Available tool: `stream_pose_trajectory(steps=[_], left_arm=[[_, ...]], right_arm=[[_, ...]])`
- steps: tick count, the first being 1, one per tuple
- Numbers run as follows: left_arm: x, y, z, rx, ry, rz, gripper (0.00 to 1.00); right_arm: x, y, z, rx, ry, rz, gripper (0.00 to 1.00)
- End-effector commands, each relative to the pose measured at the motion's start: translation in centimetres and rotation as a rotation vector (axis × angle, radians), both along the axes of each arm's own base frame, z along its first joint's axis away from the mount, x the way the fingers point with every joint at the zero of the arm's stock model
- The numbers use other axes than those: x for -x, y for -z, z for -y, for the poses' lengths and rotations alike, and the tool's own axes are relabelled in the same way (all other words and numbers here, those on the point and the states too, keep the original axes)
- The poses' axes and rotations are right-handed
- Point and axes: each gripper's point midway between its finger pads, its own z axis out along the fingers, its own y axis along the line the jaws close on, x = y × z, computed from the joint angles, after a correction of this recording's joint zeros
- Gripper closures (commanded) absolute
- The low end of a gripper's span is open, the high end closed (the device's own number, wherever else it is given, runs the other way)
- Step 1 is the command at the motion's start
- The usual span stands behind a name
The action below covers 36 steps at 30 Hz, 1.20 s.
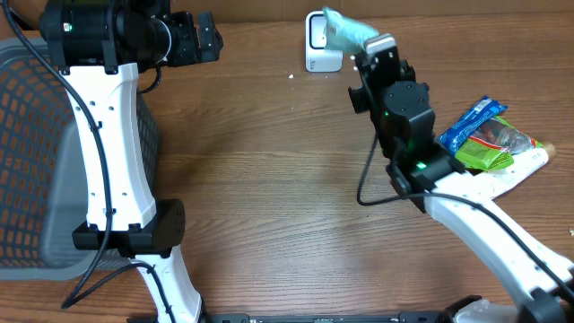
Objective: Scan the item barcode
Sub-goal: 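Carry the mint-green packet up to the white scanner with the right gripper, then hold the mint-green packet in front of the scanner window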
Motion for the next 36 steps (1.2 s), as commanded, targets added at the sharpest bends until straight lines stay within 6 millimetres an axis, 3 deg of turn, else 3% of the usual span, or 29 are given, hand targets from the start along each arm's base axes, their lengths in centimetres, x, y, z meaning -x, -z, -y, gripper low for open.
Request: stream_pose_trajectory(steps=[1,7,12,15,17,21,26,36], left_arm=[[0.4,-0.8,0.4,0.001,0.021,0.022,0.0],[0.4,-0.8,0.4,0.001,0.021,0.022,0.0],[0.4,-0.8,0.4,0.001,0.021,0.022,0.0],[0.4,-0.8,0.4,0.001,0.021,0.022,0.0],[0.4,-0.8,0.4,0.001,0.021,0.022,0.0],[0.5,-0.8,0.6,0.001,0.024,0.022,0.0],[0.5,-0.8,0.7,0.001,0.026,0.022,0.0],[0.5,-0.8,0.7,0.001,0.027,0.022,0.0]], right_arm=[[-2.0,0.3,0.9,0.282,0.103,0.075,0.96],[-5.3,3.0,-1.0,0.784,0.135,0.269,0.96],[-6.8,5.7,-2.4,0.974,0.057,0.393,0.96],[-8.3,8.4,-2.3,1.081,-0.004,0.382,0.96],[-8.9,9.1,-2.1,1.129,-0.018,0.381,0.96],[-9.5,9.2,-2.6,1.2,-0.08,0.404,0.96],[-9.8,7.9,-3.4,1.224,-0.097,0.455,0.96],[-11.4,8.4,-3.7,1.26,-0.156,0.379,0.96]])
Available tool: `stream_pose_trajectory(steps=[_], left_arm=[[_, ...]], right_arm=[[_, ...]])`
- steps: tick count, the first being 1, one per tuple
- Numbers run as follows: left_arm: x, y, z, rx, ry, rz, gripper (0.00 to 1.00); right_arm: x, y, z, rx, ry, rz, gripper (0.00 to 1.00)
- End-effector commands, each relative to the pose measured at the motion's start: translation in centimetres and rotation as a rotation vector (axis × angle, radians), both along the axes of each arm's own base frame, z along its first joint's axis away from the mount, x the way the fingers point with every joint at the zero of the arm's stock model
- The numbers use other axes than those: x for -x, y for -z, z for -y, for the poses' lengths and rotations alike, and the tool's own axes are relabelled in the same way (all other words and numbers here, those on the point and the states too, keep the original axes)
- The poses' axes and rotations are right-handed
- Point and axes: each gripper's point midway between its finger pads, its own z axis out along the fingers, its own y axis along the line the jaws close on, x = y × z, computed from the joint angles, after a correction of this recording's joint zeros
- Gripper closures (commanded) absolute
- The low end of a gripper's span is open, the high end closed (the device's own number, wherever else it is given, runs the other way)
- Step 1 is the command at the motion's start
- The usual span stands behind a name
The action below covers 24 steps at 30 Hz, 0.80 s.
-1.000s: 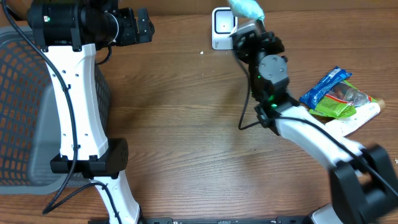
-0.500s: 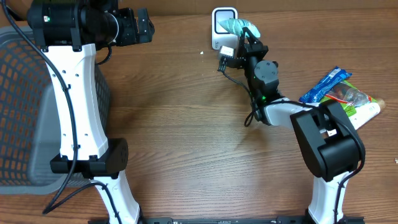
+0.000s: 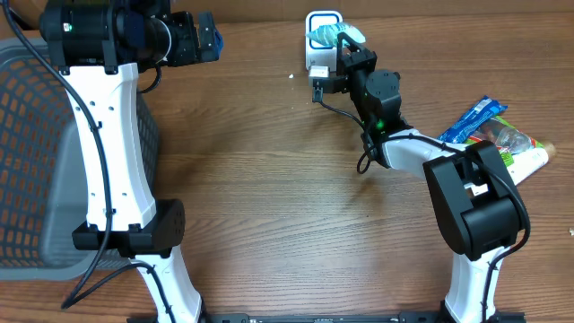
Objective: Scan the item barcode
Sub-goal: 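Hold the mint-green packet in front of the scanner window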
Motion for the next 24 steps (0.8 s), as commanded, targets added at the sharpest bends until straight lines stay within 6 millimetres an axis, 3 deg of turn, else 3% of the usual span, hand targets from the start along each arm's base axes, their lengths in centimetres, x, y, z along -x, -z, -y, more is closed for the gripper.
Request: stream_pose_trajectory(steps=[1,6,14,24], left_arm=[[0.5,-0.8,0.7,0.001,0.027,0.022,0.0],[0.5,-0.8,0.7,0.001,0.027,0.022,0.0],[0.5,-0.8,0.7,0.001,0.027,0.022,0.0],[0.5,-0.8,0.7,0.001,0.027,0.022,0.0]], right_arm=[[-1.2,-4.0,-0.4,-0.019,-0.007,0.069,0.96],[-2.5,-5.8,-0.6,-0.013,-0.004,0.053,0.96],[-3.4,-2.8,-0.4,0.121,-0.027,-0.03,0.96],[-3.4,-3.8,-0.5,0.118,-0.039,0.009,0.96]])
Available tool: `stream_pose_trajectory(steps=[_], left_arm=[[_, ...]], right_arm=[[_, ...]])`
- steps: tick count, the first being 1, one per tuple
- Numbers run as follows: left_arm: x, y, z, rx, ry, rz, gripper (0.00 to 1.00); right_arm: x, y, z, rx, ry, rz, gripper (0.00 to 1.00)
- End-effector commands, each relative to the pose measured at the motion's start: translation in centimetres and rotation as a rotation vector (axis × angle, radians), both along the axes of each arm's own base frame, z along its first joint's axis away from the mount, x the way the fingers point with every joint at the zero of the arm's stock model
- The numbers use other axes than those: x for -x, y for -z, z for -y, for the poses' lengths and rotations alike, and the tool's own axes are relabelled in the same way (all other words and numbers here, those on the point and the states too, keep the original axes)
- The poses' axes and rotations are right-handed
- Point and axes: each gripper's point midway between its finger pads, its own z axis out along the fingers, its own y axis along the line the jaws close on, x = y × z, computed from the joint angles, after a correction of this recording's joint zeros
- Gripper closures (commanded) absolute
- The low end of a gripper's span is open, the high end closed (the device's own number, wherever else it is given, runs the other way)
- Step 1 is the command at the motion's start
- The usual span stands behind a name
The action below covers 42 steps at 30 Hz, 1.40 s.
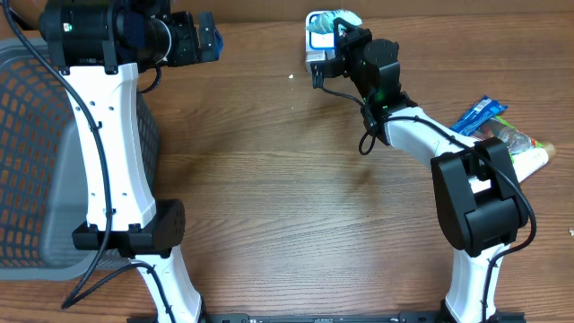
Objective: Scan the item barcode
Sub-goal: 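Hold the mint-green packet in front of the scanner window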
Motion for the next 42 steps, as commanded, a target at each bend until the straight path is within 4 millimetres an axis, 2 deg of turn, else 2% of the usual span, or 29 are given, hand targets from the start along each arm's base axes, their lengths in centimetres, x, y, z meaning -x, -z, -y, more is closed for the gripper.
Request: stream_pose_trajectory(steps=[1,10,17,33,38,42], left_arm=[[0.5,-0.8,0.7,0.001,0.027,0.022,0.01],[0.5,-0.8,0.7,0.001,0.027,0.022,0.0],[0.5,-0.8,0.7,0.001,0.027,0.022,0.0],[0.5,-0.8,0.7,0.001,0.027,0.022,0.0],[0.5,-0.8,0.7,0.001,0.027,0.022,0.0],[0.5,-0.8,0.7,0.001,0.027,0.022,0.0]], right_arm=[[-0.5,-3.1,0.0,-0.024,-0.005,0.089,0.96],[-0.6,-3.3,0.1,-0.027,-0.002,0.097,0.96],[-0.9,-3.3,1.0,-0.026,0.013,0.096,0.96],[-1.2,-1.1,1.6,-0.004,0.018,0.031,0.96],[-0.5,0.5,0.4,0.022,0.037,-0.026,0.96],[0.9,1.2,-1.0,0.067,0.069,-0.099,0.96]])
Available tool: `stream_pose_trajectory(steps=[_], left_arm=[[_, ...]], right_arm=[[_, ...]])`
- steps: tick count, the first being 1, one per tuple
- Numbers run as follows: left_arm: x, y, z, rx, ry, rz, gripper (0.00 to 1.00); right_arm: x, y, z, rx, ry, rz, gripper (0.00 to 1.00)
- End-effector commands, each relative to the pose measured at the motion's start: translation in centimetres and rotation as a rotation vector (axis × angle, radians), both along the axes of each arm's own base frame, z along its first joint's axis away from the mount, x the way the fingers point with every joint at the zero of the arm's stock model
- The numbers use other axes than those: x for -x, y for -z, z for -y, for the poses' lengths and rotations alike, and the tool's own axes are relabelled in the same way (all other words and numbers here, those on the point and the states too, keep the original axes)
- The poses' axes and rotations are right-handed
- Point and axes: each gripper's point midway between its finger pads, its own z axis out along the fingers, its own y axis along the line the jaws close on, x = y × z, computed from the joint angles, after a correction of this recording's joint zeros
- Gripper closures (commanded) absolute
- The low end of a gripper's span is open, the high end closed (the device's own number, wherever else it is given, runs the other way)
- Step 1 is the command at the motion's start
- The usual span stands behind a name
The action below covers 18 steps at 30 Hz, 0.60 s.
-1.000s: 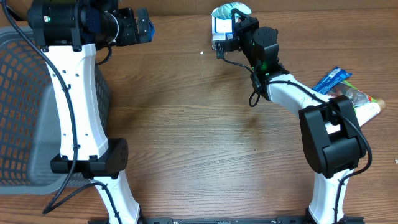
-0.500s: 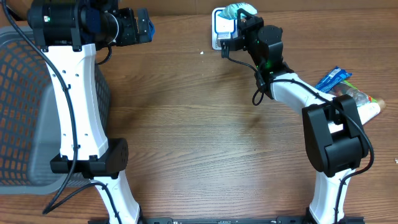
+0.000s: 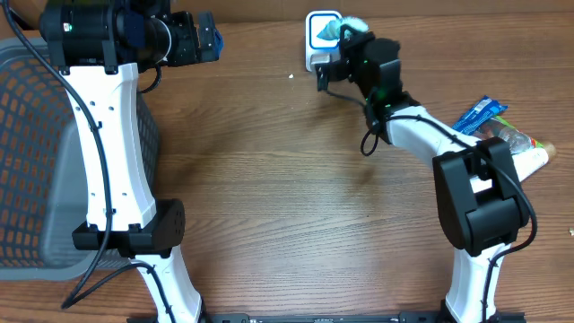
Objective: Scan the item barcode
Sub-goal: 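Hold the mint-green packet in front of the scanner window, then carry the mint-green packet right and drop it on the pile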
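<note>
A white barcode scanner (image 3: 317, 34) stands at the far edge of the table, its window glowing blue. My right gripper (image 3: 345, 32) is right beside it, shut on a pale teal item (image 3: 338, 29) held against the scanner's right side. Most of the item is hidden behind the wrist. My left gripper (image 3: 208, 36) hovers high at the far left, well away from the scanner, with its blue-tipped fingers apart and nothing between them.
A grey mesh basket (image 3: 40, 152) fills the left side of the table. At the right edge lies a pile of packets: a blue wrapper (image 3: 475, 117), a green bag and a white tube (image 3: 529, 160).
My right gripper with the teal item has shifted slightly right along the scanner's face, so more of the glowing window shows. The left arm has not moved.
First my right gripper held the teal item just right of the scanner, the arm stretched from the right. Then the arm stood turned, with the item in front of the scanner window. It stayed pressed there, and now sits at the window's right edge.
</note>
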Motion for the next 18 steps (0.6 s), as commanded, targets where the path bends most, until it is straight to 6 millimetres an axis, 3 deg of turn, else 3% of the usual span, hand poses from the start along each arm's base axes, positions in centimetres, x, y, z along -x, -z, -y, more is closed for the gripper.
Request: stream_pose_trajectory(steps=[1,7,11,15,18], left_arm=[[0.5,-0.8,0.7,0.001,0.027,0.022,0.0],[0.5,-0.8,0.7,0.001,0.027,0.022,0.0],[0.5,-0.8,0.7,0.001,0.027,0.022,0.0],[0.5,-0.8,0.7,0.001,0.027,0.022,0.0],[0.5,-0.8,0.7,0.001,0.027,0.022,0.0]], right_arm=[[0.9,-2.4,-1.9,0.012,0.035,0.019,0.96],[5.1,-4.6,-3.8,-0.024,0.061,-0.105,0.96],[10.0,-5.4,-6.2,-0.089,0.047,-0.248,0.96],[13.6,-6.8,-8.5,-0.34,0.118,-0.353,0.96],[14.7,-5.8,-8.5,-0.673,0.305,-0.483,0.96]])
